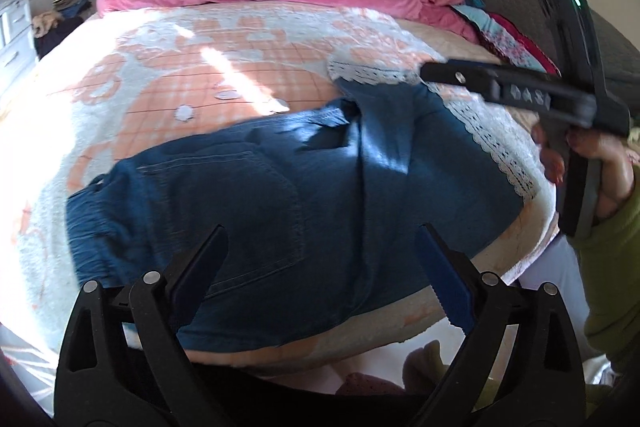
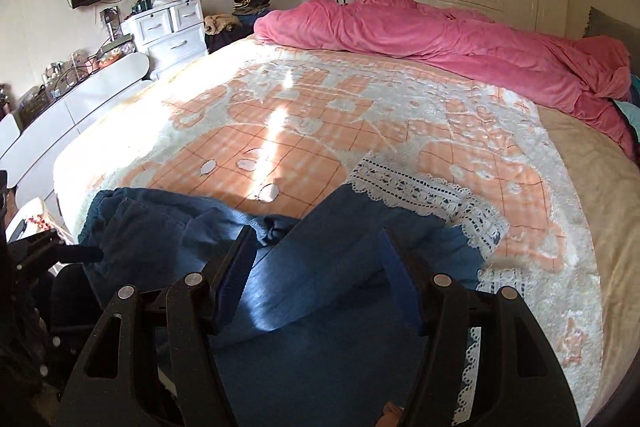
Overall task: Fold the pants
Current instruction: 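Grasp the lace-trimmed hem with the right tool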
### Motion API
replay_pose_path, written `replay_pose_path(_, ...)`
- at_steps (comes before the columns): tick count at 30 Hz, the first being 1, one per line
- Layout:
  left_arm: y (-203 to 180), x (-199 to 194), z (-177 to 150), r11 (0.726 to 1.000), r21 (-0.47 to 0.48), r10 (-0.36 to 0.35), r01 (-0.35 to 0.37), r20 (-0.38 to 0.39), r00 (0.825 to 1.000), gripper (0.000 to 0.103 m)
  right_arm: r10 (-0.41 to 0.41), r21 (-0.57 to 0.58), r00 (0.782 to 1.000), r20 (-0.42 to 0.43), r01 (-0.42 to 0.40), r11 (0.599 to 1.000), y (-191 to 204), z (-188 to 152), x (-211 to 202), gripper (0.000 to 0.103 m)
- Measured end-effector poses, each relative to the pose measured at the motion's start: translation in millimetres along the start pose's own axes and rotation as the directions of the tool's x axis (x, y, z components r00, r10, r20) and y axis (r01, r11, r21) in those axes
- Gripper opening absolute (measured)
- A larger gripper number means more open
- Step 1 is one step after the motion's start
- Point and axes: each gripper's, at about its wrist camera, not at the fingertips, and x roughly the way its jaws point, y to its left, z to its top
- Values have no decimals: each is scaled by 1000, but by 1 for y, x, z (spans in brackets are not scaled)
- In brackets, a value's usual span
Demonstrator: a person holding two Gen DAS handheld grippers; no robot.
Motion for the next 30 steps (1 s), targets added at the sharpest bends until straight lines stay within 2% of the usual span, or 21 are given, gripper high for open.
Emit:
replay_pose_path(5, -22, 24, 7, 998, 30, -58, 59, -44, 997, 88, -21, -14, 999, -26, 21, 1000, -13, 19, 23, 62)
replay_pose_path(6, -26, 31, 8, 997, 36, -73, 75, -57, 996, 88, -32, -13, 999, -33, 32, 999, -16, 23, 30, 67)
replay_pose_path(7, -28, 35, 8, 995, 40, -83, 86, -67, 994, 87, -43, -14, 998, -46, 42, 999, -20, 27, 38, 77)
replay_pose_path(8, -29, 41, 7, 995, 40, -92, 96, -87, 992, 80, -51, -13, 997, -55, 50, 999, -22, 30, 45, 78)
replay_pose_path(9, -30, 49, 8, 993, 31, -111, 115, -122, 986, 64, -59, -11, 996, -63, 58, 998, -25, 33, 52, 78)
replay_pose_path(11, -30, 59, 10, 989, 8, -148, 151, -142, 979, 57, -60, -17, 994, -87, 59, 998, -29, 40, 69, 78)
replay_pose_path(14, -32, 72, 11, 992, -1, -128, 130, -155, 980, 53, -80, -17, 988, -130, 79, 997, -32, 49, 96, 78)
replay_pose_path(16, -33, 77, 10, 989, -13, -144, 144, -149, 978, 42, -90, -24, 982, -167, 87, 996, -31, 55, 117, 78)
replay_pose_path(18, -37, 80, 9, 990, 13, -140, 143, -150, 979, 24, -110, -39, 976, -190, 105, 994, -29, 59, 138, 78)
replay_pose_path(21, -41, 79, 6, 987, 29, -153, 160, -152, 976, 23, -200, -60, 949, -243, 191, 980, -30, 61, 169, 78)
replay_pose_path(24, -42, 78, 3, 987, 36, -151, 158, -147, 977, 23, -208, -69, 948, -242, 197, 978, -28, 64, 188, 78)
replay_pose_path(27, -44, 77, 1, 987, 42, -149, 157, -144, 978, 23, -238, -5, 931, -275, 246, 969, -44, 65, 206, 78)
replay_pose_path(29, -46, 78, 0, 986, 39, -155, 162, -143, 978, 23, -234, 30, 932, -275, 251, 967, -55, 62, 210, 76)
replay_pose_path(30, -45, 77, 0, 986, 35, -159, 165, -142, 977, 23, -221, 32, 939, -263, 237, 971, -56, 60, 208, 58)
